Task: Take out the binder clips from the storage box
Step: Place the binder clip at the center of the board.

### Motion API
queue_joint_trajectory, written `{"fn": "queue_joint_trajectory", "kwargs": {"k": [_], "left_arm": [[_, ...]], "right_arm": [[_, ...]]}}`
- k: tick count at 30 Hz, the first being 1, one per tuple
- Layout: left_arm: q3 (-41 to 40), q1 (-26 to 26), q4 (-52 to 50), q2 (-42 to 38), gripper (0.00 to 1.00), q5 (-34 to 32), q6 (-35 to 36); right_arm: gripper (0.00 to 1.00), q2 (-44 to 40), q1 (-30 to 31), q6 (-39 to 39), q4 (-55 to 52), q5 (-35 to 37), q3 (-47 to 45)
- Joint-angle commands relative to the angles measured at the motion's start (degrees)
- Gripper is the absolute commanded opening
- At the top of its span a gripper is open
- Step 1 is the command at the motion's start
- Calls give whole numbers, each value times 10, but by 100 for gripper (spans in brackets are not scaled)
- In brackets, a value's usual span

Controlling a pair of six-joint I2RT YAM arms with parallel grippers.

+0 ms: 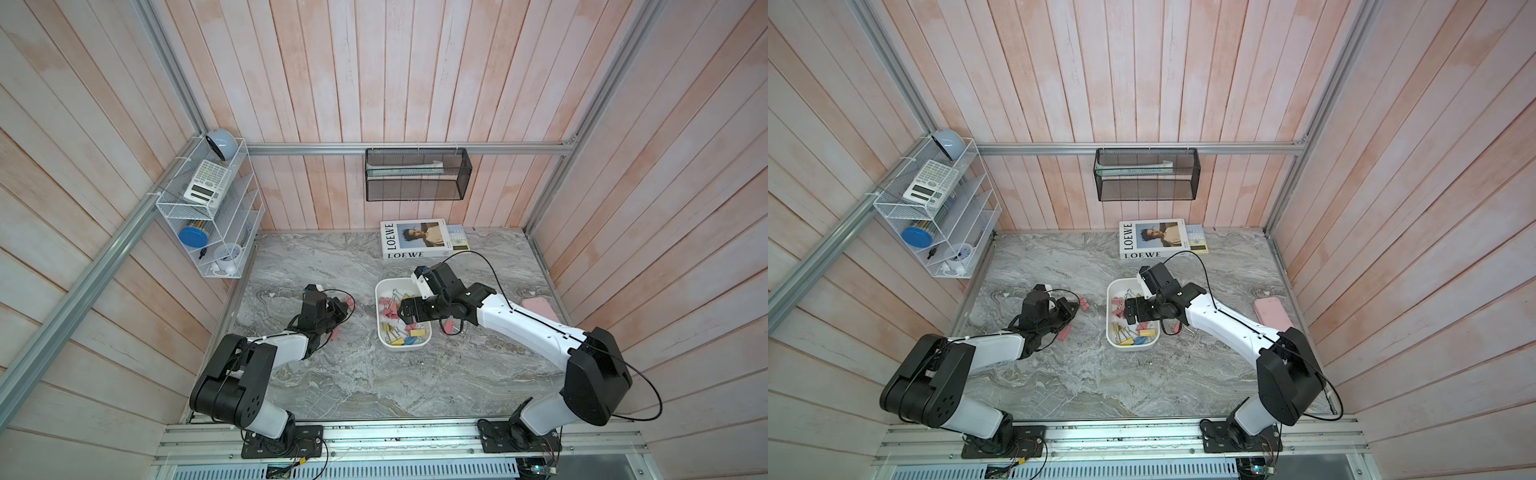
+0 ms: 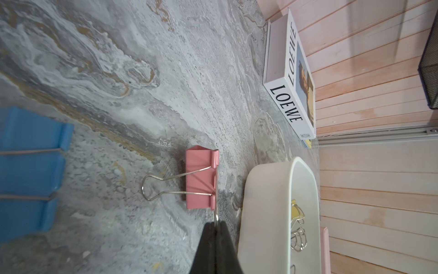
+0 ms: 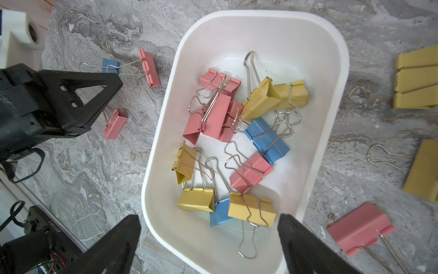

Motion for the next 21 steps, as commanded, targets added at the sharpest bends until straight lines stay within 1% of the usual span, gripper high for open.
{"fn": "queue_joint_trajectory", "kwargs": {"k": [1,2,4,5,6,8,9,10,11,14,19,21], "left_arm": [[-24,6,22,13,14,13,-3],[-26,7,18,10,25,14,-2],[-26,9,2,-3,41,15,3],[-23,8,-13,-14,56,15,7],[-20,8,-32,-25,65,13,12],[-12,8,-68,-54,74,8,23],[-8,9,-89,-71,77,4,28],[-3,9,-107,-86,80,0,32],[1,8,-129,-104,84,-7,38],[15,8,-187,-156,99,-28,50],[33,8,-247,-217,100,-43,62],[41,9,-264,-231,100,-46,63]], "right_arm": [[98,22,12,-10,-20,18,27],[98,30,14,-11,-24,17,32],[98,43,14,-12,-31,12,42],[96,50,15,-14,-33,10,45],[92,56,15,-14,-34,10,47],[84,65,15,-16,-39,10,53],[78,70,15,-16,-43,11,56],[75,75,15,-16,-49,15,59],[73,81,15,-15,-53,22,62],[65,103,16,-19,-76,35,76],[60,156,15,-44,-135,45,125],[53,180,15,-58,-160,47,148]]}}
